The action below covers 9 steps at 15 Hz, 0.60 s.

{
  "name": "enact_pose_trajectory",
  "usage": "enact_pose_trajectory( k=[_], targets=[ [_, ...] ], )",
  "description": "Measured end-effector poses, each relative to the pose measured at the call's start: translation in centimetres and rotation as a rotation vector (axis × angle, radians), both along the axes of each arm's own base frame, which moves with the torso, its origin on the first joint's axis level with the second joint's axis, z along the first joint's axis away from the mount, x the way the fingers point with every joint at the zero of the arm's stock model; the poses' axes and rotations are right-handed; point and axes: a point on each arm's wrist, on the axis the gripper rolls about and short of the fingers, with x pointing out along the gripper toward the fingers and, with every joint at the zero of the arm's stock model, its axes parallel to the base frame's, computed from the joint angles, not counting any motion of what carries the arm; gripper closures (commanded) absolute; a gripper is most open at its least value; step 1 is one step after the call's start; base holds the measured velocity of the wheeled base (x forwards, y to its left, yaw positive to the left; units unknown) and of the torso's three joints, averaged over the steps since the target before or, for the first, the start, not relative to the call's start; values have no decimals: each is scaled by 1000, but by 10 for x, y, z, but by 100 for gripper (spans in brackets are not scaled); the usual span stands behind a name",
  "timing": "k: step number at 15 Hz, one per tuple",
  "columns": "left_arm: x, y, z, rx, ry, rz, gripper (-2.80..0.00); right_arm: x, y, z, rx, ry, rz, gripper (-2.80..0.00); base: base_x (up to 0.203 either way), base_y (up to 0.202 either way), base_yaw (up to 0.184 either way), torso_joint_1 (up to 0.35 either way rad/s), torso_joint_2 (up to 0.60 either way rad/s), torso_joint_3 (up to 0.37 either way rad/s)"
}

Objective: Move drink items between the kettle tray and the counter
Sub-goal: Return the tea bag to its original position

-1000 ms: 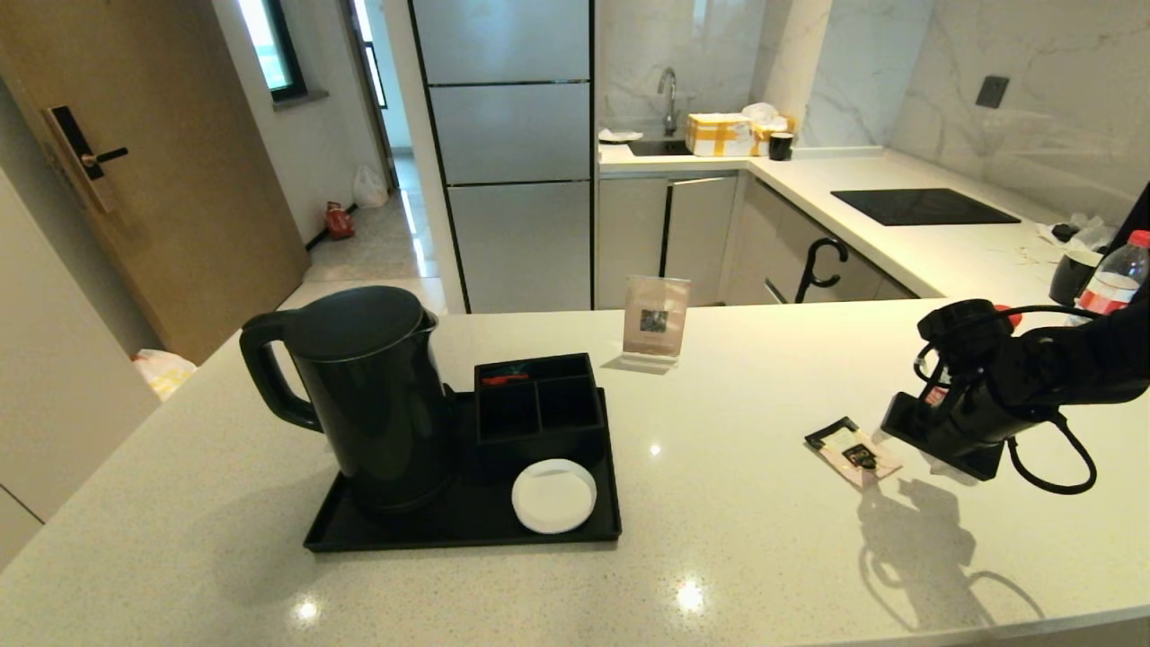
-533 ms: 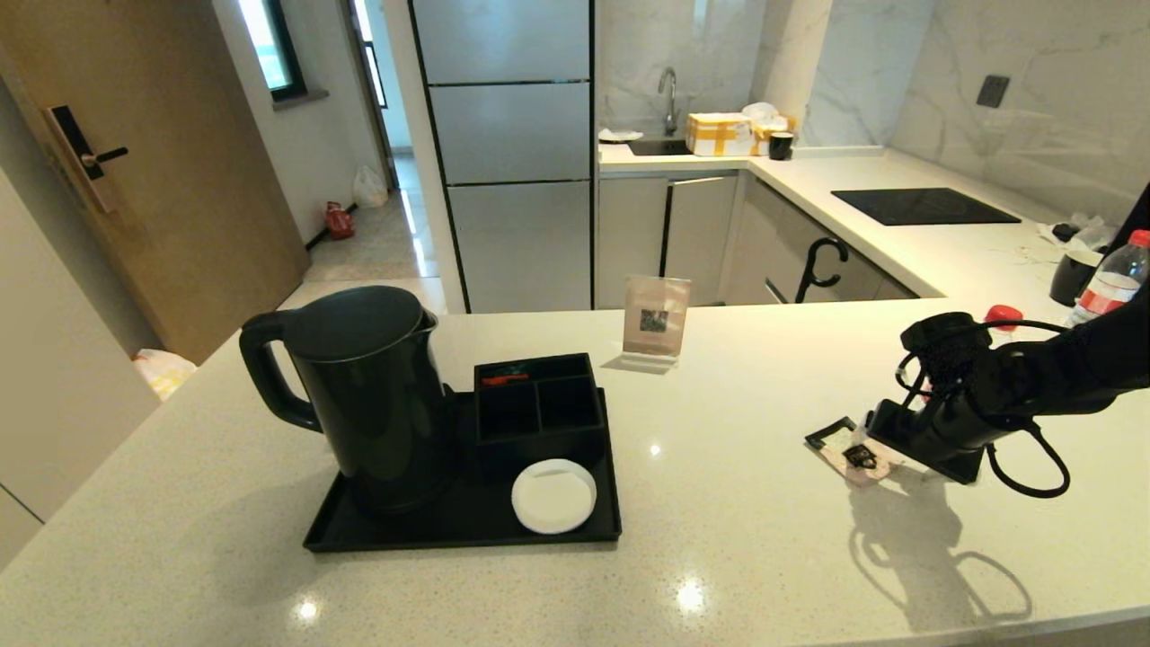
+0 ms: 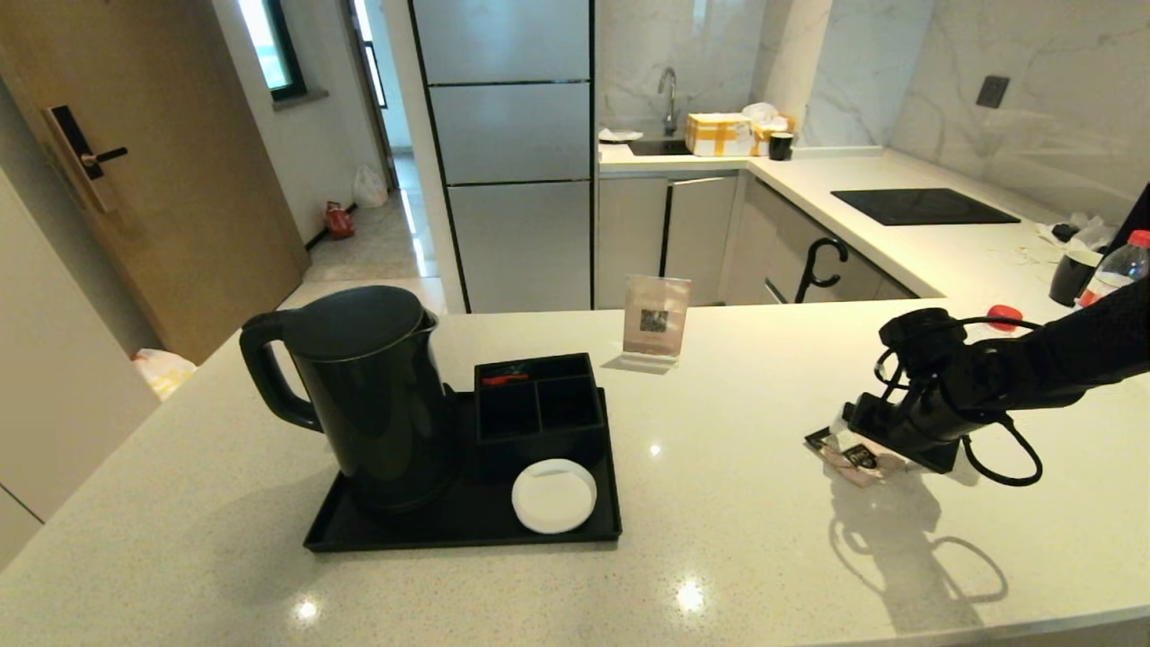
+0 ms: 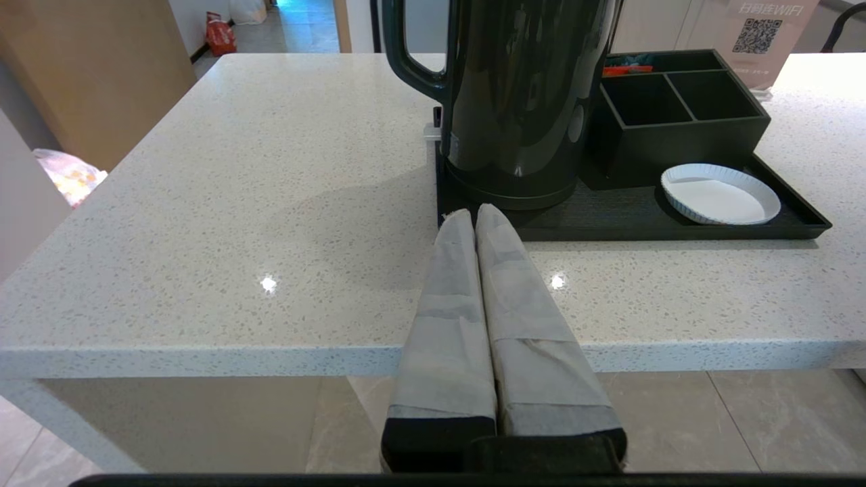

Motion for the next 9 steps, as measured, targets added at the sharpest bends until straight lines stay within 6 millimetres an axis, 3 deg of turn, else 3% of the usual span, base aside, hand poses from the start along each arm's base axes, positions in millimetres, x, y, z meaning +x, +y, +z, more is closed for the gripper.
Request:
enact_pose_trajectory(
  k=[9],
  targets=[
    [0,0,0,-1,0,-1,0,5,11,-21,-44,35,13,-280,0,0,0,0,0,0]
  ],
)
